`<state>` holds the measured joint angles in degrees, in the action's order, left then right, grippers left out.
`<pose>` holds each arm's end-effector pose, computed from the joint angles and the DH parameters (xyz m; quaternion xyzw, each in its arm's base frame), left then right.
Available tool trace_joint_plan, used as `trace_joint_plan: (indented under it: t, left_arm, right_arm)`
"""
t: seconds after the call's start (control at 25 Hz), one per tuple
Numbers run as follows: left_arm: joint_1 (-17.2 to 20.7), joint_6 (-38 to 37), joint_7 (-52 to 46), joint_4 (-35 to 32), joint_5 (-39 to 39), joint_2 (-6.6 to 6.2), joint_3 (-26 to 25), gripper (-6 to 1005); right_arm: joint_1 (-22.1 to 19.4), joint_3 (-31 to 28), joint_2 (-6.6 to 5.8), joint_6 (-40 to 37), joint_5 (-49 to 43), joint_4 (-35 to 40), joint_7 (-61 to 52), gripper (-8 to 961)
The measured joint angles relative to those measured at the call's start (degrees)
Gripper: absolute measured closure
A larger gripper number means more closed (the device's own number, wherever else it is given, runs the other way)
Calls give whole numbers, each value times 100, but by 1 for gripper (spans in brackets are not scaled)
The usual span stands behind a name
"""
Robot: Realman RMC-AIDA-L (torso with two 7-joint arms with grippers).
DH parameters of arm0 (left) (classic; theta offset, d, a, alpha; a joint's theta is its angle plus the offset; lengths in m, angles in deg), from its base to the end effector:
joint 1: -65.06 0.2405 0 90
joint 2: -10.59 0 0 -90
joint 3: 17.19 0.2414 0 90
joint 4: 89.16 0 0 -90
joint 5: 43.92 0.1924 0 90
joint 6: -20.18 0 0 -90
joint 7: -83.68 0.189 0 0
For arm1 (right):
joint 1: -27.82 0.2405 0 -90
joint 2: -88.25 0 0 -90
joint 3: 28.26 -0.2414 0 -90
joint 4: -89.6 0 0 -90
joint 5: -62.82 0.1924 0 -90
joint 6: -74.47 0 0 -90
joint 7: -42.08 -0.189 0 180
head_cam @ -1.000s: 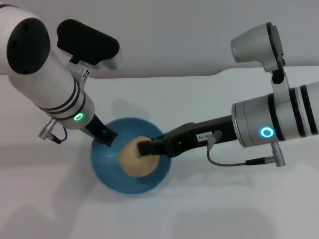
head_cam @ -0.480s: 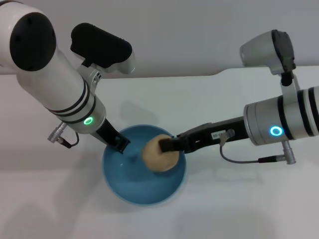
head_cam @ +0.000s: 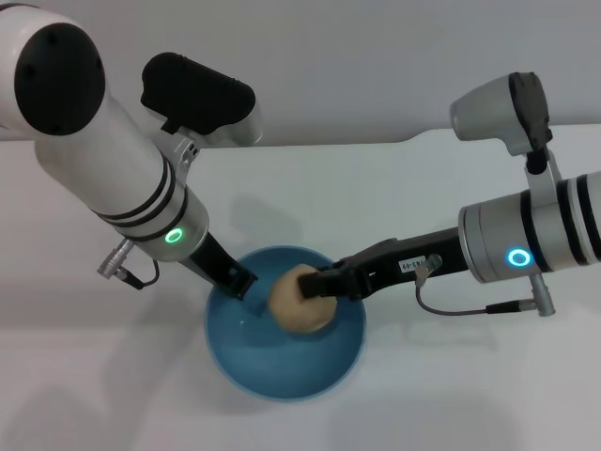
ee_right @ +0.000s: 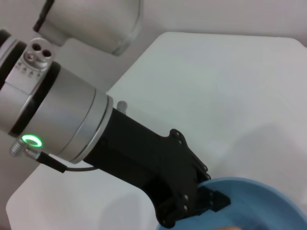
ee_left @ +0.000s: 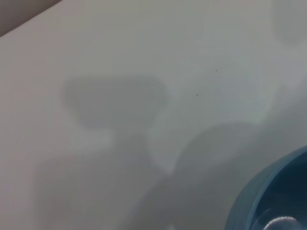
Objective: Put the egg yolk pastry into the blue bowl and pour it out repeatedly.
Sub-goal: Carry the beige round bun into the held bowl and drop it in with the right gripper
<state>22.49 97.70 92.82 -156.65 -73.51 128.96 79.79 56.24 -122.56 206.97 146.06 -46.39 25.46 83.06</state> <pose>-0.1762 0.3544 -0.0831 -0.8772 -0.3747 0.2046 0.2198 0.1455 0.3212 -0.0887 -0.9098 0.3997 0.1029 0.0438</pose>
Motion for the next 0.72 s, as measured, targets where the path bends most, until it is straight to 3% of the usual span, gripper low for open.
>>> trace_joint_plan:
  t: [0.48, 0.72]
  left_arm:
    - [6, -13, 1, -2, -67, 1, -4, 1000]
    - [89, -137, 94, 5, -66, -7, -6, 1000]
  right_arm:
    - [-54, -267, -1, -19, 278, 81, 212, 681]
    - [-290, -886, -12, 11, 351, -102, 212, 682]
